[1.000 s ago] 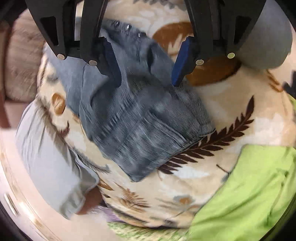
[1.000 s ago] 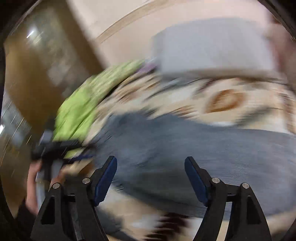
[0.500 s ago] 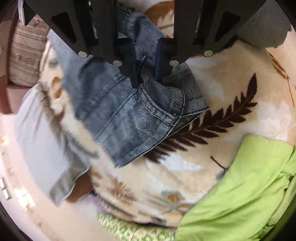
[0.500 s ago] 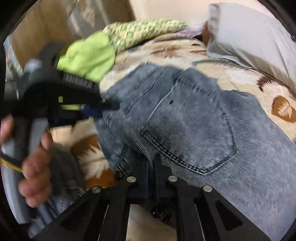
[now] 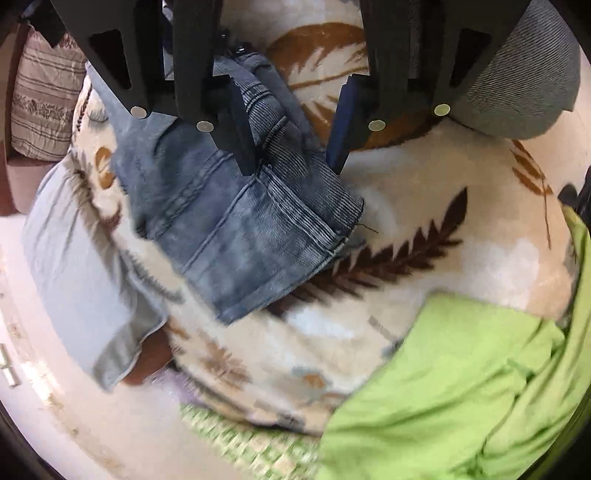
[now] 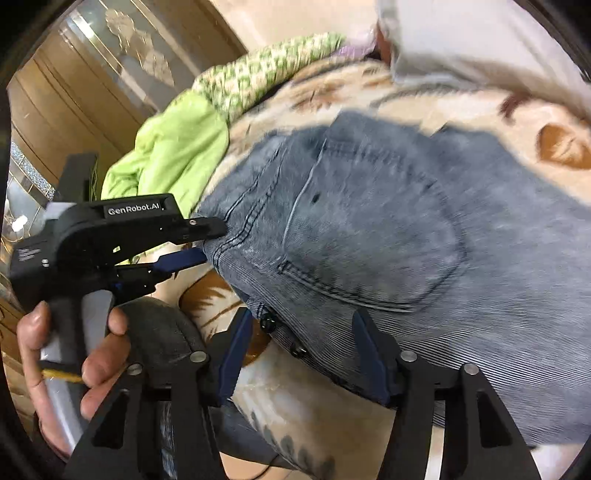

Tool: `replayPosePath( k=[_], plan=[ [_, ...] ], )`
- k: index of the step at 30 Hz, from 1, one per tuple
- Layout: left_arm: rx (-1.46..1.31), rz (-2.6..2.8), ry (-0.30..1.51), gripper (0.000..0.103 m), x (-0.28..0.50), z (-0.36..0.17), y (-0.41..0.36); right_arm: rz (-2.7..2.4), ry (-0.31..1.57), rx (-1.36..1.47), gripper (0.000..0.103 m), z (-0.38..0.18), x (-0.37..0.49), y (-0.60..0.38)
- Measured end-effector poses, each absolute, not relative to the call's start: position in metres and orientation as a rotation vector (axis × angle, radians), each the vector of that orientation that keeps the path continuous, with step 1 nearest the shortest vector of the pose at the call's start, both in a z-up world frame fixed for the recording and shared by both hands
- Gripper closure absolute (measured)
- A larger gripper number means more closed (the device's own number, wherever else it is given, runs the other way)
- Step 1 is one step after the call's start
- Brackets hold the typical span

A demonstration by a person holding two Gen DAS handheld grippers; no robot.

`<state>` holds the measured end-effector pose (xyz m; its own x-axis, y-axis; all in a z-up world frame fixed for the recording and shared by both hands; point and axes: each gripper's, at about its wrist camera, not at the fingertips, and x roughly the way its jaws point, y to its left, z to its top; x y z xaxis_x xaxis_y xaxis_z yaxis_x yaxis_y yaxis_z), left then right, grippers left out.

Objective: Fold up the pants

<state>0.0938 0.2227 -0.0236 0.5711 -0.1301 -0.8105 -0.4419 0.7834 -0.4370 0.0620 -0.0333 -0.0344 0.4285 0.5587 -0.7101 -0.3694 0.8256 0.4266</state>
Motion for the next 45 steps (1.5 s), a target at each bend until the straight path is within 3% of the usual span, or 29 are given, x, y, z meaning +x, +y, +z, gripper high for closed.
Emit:
replayPosePath(
  k=[3,7,13,27,38,39,40,41,43,44,45],
  plan=[
    [-0.544,0.201,0.84,0.062,0.075,0.002,0.203,0.562,0.939,0.29,0.044,-0.019,0.054,-0.071],
    [-0.306,0.097,0.721,0.05,0.048,0.031,0.143,0.441,0.836,0.432,0.033,0.005,0.034,-0.157],
    [-0.026,-0.199,0.682,0.043,0.018,0.043,0.029,0.212,0.743,0.574,0.032,0.015,0.005,-0.277],
    [0.428,-0.753,0.824,0.042,0.01,-0.01,-0.218,-0.379,0.672,0.75,0.032,-0.013,-0.061,-0.43],
    [0.648,-0.991,0.853,0.041,0.027,-0.053,-0.29,-0.289,0.703,0.945,0.032,-0.04,-0.062,-0.472],
    [0.681,-0.974,0.818,0.042,0.022,-0.057,-0.293,-0.276,0.694,0.953,0.032,-0.041,-0.061,-0.475],
    [0.712,-0.948,0.809,0.051,0.021,-0.061,-0.297,-0.26,0.689,0.969,0.032,-0.043,-0.06,-0.477],
    [0.742,-0.904,0.811,0.067,0.024,-0.067,-0.303,-0.241,0.684,1.004,0.032,-0.047,-0.059,-0.481],
    [0.708,-0.877,0.805,0.072,0.029,-0.069,-0.305,-0.223,0.686,1.038,0.032,-0.052,-0.056,-0.484],
    [0.679,-0.877,0.793,0.082,0.03,-0.068,-0.305,-0.202,0.692,1.053,0.032,-0.055,-0.054,-0.485],
    [0.662,-0.872,0.796,0.085,0.033,-0.069,-0.306,-0.193,0.697,1.06,0.032,-0.057,-0.052,-0.484]
  ],
)
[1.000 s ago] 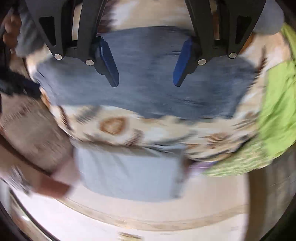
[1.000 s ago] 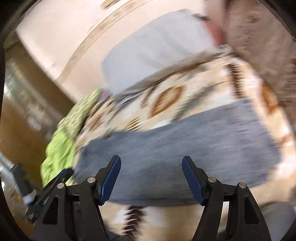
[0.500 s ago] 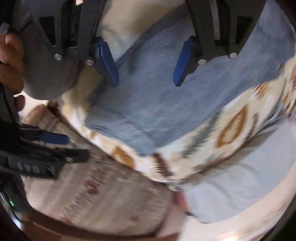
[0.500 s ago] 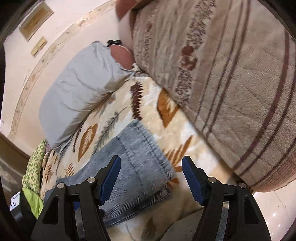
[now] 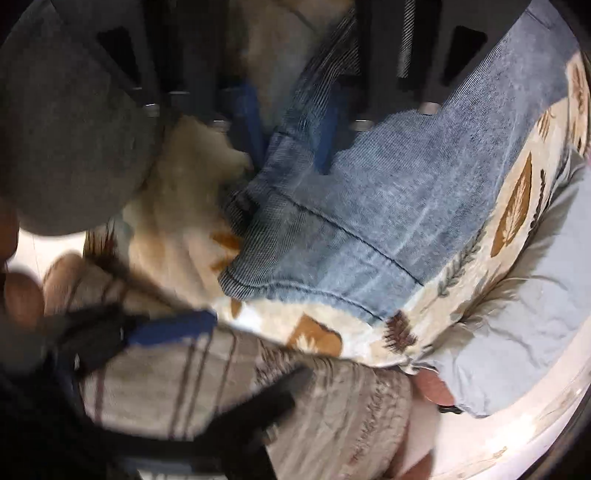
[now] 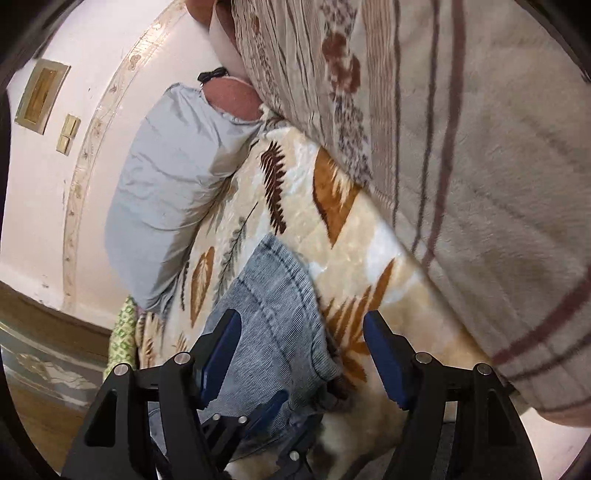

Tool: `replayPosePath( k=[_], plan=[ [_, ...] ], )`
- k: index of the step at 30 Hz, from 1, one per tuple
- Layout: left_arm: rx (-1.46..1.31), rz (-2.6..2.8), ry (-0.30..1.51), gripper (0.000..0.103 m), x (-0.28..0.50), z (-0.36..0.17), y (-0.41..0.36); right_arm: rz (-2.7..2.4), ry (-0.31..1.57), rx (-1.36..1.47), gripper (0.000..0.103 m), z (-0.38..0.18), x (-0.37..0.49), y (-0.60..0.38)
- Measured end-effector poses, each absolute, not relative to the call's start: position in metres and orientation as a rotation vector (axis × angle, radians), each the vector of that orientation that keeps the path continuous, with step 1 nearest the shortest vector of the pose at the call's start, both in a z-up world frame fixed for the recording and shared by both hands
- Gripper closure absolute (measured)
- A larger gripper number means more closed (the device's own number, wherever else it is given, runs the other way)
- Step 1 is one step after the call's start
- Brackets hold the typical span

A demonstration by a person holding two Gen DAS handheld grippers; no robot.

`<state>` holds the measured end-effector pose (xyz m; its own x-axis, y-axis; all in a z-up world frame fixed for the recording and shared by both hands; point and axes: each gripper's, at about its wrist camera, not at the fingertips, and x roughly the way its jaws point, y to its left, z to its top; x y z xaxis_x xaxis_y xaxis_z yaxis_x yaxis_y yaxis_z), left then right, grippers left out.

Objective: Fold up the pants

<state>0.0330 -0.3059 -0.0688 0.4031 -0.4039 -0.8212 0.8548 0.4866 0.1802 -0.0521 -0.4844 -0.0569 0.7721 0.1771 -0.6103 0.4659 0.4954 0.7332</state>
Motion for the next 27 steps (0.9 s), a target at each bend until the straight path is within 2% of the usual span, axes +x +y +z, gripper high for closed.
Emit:
replayPosePath(
  k=[2,6,12,15,16,17,18,19,22,27],
  plan=[
    [0.523,-0.895,0.852,0.089,0.045,-0.058,-0.293,-0.161,0.725,1.077,0.031,-0.062,-0.048,-0.484],
    [0.225,-0.902,0.957,0.09,0.073,-0.037,-0.259,-0.029,0.763,1.171,0.028,-0.076,-0.03,-0.485],
    [0.227,-0.904,0.945,0.09,0.069,-0.036,-0.256,0.048,0.824,1.168,0.029,-0.081,0.002,-0.469],
    [0.261,-0.887,0.929,0.09,0.062,-0.042,-0.262,0.042,0.866,1.154,0.038,-0.085,0.008,-0.462],
    [0.27,-0.882,0.933,0.09,0.06,-0.045,-0.264,0.041,0.857,1.161,0.046,-0.085,0.006,-0.462],
    [0.282,-0.934,0.912,0.09,0.061,-0.047,-0.266,0.025,0.85,1.168,0.06,-0.085,0.005,-0.464],
    [0.273,-0.931,0.914,0.09,0.061,-0.046,-0.266,0.017,0.853,1.168,0.068,-0.086,0.004,-0.463],
    [0.265,-0.93,0.918,0.09,0.06,-0.045,-0.264,0.02,0.855,1.163,0.081,-0.086,0.004,-0.462],
    [0.212,-0.927,0.912,0.09,0.06,-0.034,-0.256,0.025,0.812,1.088,0.086,-0.069,0.003,-0.453],
    [0.072,-0.908,0.859,0.09,0.061,-0.005,-0.221,0.099,0.715,0.958,0.087,-0.018,0.005,-0.426]
  ],
)
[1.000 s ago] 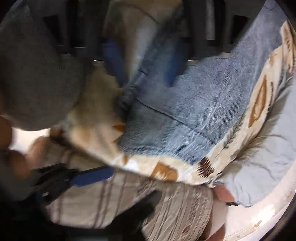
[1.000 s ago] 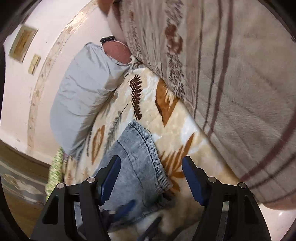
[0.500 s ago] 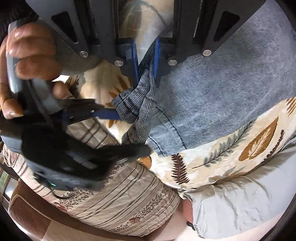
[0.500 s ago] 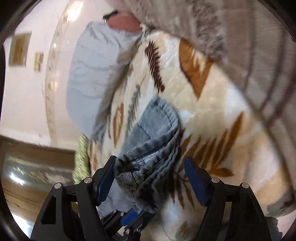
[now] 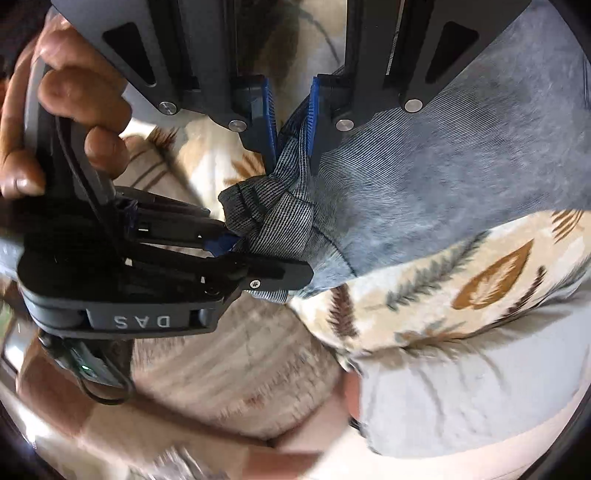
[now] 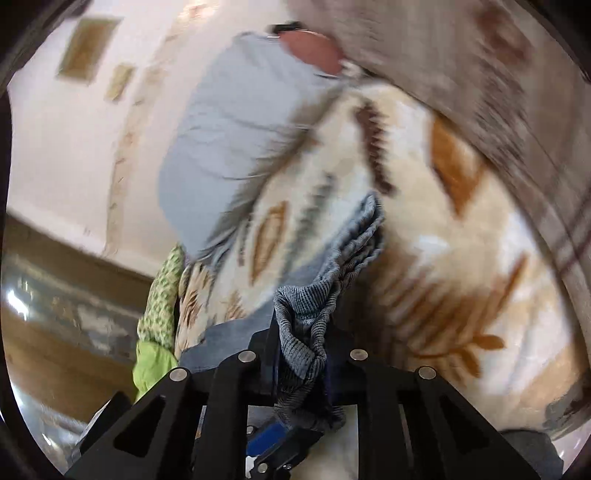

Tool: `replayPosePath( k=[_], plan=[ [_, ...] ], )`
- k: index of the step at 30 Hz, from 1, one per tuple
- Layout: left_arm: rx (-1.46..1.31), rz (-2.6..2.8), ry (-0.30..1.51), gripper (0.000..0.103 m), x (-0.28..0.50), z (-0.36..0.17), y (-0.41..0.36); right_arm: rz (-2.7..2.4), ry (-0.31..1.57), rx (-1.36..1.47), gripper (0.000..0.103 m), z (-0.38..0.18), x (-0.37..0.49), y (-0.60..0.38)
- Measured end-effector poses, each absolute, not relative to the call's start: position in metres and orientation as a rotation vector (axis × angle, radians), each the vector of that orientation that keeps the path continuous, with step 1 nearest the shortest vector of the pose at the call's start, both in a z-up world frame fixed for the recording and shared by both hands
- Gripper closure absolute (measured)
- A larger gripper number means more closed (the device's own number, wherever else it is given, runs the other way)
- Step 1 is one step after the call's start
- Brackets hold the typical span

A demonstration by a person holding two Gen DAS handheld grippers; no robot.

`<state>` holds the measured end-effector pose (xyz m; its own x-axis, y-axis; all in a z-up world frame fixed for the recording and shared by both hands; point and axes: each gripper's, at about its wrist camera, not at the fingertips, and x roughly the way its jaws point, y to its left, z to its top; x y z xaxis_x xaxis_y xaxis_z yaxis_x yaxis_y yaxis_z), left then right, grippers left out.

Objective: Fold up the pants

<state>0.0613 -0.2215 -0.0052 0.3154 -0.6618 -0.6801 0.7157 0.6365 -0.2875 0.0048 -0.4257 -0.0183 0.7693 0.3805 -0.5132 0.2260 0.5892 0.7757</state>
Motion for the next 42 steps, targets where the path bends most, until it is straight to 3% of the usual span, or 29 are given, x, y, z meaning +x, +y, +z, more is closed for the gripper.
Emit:
replayPosePath(
  k=[8,16,19,22,23,25,29,31,35,38,42],
  plan=[
    [-0.28,-0.731,0.839,0.089,0.075,0.021,-0.093,0.273,0.724,0.663,0.086,0.058,0.052,-0.301],
    [-0.566,-0.555,1.028,0.087,0.109,-0.044,0.017,0.411,0.917,0.523,0.086,0.011,0.117,-0.173],
    [-0.579,-0.495,1.161,0.076,0.126,-0.073,0.032,0.415,0.992,0.549,0.071,-0.022,0.131,-0.156],
    [-0.662,-0.477,1.213,0.073,0.131,-0.088,0.046,0.408,1.009,0.596,0.065,-0.039,0.13,-0.156],
    [-0.673,-0.478,1.219,0.071,0.132,-0.087,0.05,0.414,0.97,0.617,0.049,-0.033,0.123,-0.163],
    [-0.653,-0.477,1.204,0.064,0.131,-0.079,0.056,0.383,0.889,0.63,0.034,-0.014,0.105,-0.18],
    [-0.617,-0.467,1.154,0.048,0.124,-0.062,0.065,0.254,0.834,0.55,0.034,0.003,0.084,-0.21],
    [-0.586,-0.46,1.136,0.046,0.12,-0.059,0.064,0.161,0.838,0.458,0.034,0.001,0.078,-0.218],
    [-0.494,-0.404,1.122,0.05,0.116,-0.056,0.055,0.055,0.847,0.383,0.034,-0.019,0.063,-0.222],
    [-0.414,-0.376,1.103,0.065,0.115,-0.059,0.045,-0.016,0.817,0.318,0.034,-0.024,0.055,-0.216],
    [-0.315,-0.348,1.064,0.07,0.105,-0.056,0.018,-0.047,0.806,0.284,0.035,-0.025,0.054,-0.213]
  ],
)
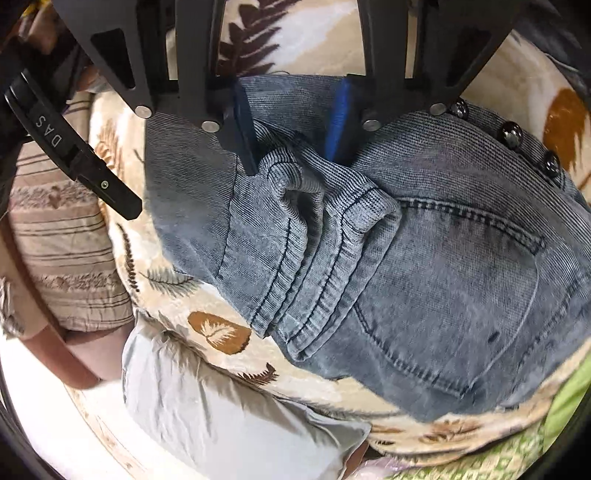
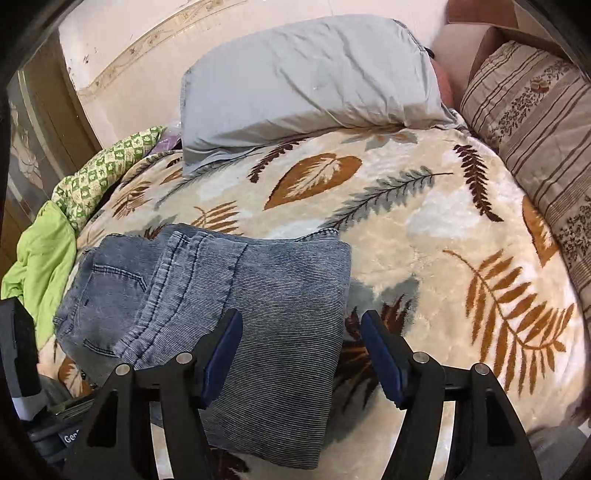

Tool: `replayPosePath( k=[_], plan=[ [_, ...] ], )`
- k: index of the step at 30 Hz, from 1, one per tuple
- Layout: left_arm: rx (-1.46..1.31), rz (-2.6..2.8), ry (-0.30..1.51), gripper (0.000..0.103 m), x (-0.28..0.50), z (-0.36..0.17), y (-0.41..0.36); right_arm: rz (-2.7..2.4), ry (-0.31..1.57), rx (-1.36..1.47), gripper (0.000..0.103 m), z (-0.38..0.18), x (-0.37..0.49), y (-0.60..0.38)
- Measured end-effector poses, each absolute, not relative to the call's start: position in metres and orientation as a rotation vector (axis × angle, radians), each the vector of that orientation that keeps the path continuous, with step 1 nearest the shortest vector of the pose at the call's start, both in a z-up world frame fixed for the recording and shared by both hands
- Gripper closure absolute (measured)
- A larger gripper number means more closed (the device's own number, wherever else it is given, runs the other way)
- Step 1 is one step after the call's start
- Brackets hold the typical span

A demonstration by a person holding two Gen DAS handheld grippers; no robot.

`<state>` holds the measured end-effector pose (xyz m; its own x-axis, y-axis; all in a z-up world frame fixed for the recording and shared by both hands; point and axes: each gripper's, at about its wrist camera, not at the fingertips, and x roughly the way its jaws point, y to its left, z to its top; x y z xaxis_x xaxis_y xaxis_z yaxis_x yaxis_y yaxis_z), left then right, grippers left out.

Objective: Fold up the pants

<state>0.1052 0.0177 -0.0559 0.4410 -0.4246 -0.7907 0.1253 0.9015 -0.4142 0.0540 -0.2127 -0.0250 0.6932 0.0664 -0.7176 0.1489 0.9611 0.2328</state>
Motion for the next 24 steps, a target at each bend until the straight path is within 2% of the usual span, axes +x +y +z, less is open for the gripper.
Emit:
replayPosePath(
  k=[3,7,9,10,12,18,20,24],
  plan=[
    [-0.284,-0.333,1.064,0.083,0.097,-0.048,0.011,-0.067,0.815,0.308,0.035,-0.03,0.053,-0.219],
    [-0.284,-0.342,1.01,0.086,0.09,-0.026,0.011,-0.07,0.796,0.342,0.035,-0.031,0.048,-0.224],
    [-0.23,-0.34,1.003,0.083,0.086,-0.026,0.013,-0.074,0.792,0.343,0.034,-0.03,0.047,-0.223],
    [-0.201,-0.345,1.027,0.079,0.087,-0.033,0.011,-0.074,0.795,0.346,0.034,-0.031,0.047,-0.224],
    [-0.192,-0.355,1.104,0.078,0.089,-0.048,0.007,-0.072,0.809,0.352,0.034,-0.034,0.048,-0.223],
    [-0.192,-0.375,0.995,0.067,0.072,-0.019,0.014,-0.084,0.81,0.342,0.034,-0.034,0.043,-0.221],
    [-0.163,-0.364,0.961,0.06,0.064,-0.012,0.019,-0.086,0.812,0.348,0.034,-0.033,0.041,-0.219],
    [-0.086,-0.352,0.945,0.059,0.055,-0.003,0.023,-0.096,0.81,0.34,0.034,-0.031,0.036,-0.215]
  ],
)
